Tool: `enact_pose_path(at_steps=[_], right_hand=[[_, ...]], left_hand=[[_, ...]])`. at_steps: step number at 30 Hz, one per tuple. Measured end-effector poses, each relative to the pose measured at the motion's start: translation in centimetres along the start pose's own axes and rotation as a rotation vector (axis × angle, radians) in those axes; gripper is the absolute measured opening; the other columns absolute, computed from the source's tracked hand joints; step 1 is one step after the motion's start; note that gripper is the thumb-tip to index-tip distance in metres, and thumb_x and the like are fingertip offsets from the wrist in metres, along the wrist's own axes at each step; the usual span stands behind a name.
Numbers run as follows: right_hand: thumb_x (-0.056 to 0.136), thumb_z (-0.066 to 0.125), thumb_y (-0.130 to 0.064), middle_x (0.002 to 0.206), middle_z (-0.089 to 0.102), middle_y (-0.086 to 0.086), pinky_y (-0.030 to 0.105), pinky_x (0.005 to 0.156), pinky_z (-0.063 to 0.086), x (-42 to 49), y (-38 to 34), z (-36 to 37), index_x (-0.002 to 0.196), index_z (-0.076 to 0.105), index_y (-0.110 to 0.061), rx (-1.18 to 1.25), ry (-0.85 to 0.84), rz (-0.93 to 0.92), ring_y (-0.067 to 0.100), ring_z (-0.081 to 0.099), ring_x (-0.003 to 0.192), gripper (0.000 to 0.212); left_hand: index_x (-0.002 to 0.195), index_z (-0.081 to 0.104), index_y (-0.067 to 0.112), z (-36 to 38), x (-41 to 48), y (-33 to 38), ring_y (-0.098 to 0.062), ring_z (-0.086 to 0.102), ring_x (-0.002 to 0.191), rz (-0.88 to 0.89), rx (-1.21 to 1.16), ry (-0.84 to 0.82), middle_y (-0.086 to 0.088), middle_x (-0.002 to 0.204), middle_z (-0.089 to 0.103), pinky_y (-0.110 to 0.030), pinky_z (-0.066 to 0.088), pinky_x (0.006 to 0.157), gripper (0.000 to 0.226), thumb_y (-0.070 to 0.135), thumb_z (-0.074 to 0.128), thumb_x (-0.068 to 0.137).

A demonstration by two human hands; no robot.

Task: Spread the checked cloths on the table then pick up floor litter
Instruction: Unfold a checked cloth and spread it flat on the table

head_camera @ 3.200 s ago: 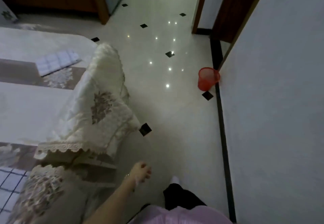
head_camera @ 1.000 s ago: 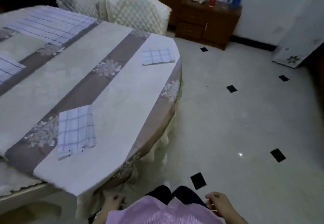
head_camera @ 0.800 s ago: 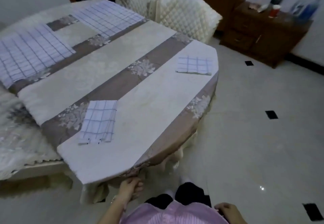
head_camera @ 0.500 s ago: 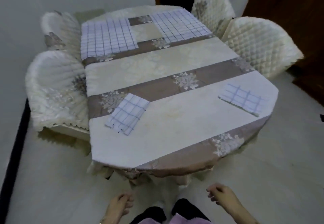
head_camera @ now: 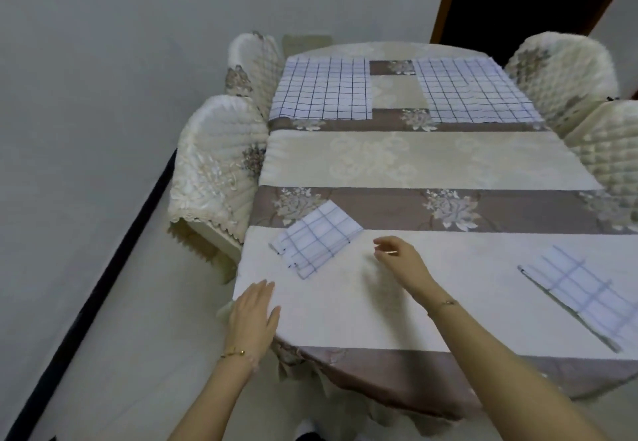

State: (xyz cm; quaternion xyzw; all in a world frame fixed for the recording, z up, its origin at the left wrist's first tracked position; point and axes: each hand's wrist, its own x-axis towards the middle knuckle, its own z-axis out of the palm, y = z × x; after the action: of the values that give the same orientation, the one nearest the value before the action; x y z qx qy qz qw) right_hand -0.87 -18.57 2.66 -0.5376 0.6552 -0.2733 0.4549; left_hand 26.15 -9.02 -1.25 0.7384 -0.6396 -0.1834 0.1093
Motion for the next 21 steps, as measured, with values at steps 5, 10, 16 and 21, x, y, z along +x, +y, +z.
enact_pose_path(at_steps=[5,10,16,21], right_hand=[[0.087,0.059,-0.018,0.113,0.062,0.009,0.038,0.093,0.046,4.7,-2.1,2.5,0.12,0.058,-0.005,-0.125,0.02,-0.001,0.025,0.057,0.105,0.036],[0.076,0.052,-0.047,0.091,0.065,0.004,0.034,0.074,0.049,8.5,-1.6,4.5,0.092,0.065,-0.016,-0.305,0.052,0.038,0.03,0.059,0.094,0.037],[0.073,0.057,-0.024,0.093,0.061,0.005,0.033,0.072,0.042,9.5,-1.6,5.9,0.086,0.057,-0.012,-0.41,0.102,0.13,0.028,0.055,0.093,0.018],[0.082,0.061,-0.013,0.075,0.061,0.002,0.029,0.062,0.042,8.6,-0.8,3.7,0.079,0.057,-0.012,-0.007,0.107,0.138,0.022,0.056,0.075,0.005]], left_hand=[[0.14,0.047,0.015,0.8,0.1,-0.4,-0.024,0.038,0.14,0.065,0.131,-0.014,0.002,0.152,0.033,-0.04,0.028,0.115,0.048,0.031,0.05,0.094],[0.127,0.062,0.025,0.4,0.4,-0.6,-0.015,0.055,0.127,0.088,0.242,-0.126,0.011,0.139,0.051,-0.03,0.045,0.103,0.049,0.041,0.033,0.091],[0.106,0.074,0.029,1.1,0.2,-1.8,-0.011,0.067,0.107,0.041,0.313,-0.268,0.012,0.115,0.071,-0.025,0.051,0.091,0.073,0.045,0.003,0.098],[0.105,0.075,0.031,1.0,0.5,-1.9,-0.007,0.07,0.102,0.013,0.345,-0.231,0.014,0.116,0.07,-0.024,0.057,0.079,0.082,0.047,-0.006,0.097]])
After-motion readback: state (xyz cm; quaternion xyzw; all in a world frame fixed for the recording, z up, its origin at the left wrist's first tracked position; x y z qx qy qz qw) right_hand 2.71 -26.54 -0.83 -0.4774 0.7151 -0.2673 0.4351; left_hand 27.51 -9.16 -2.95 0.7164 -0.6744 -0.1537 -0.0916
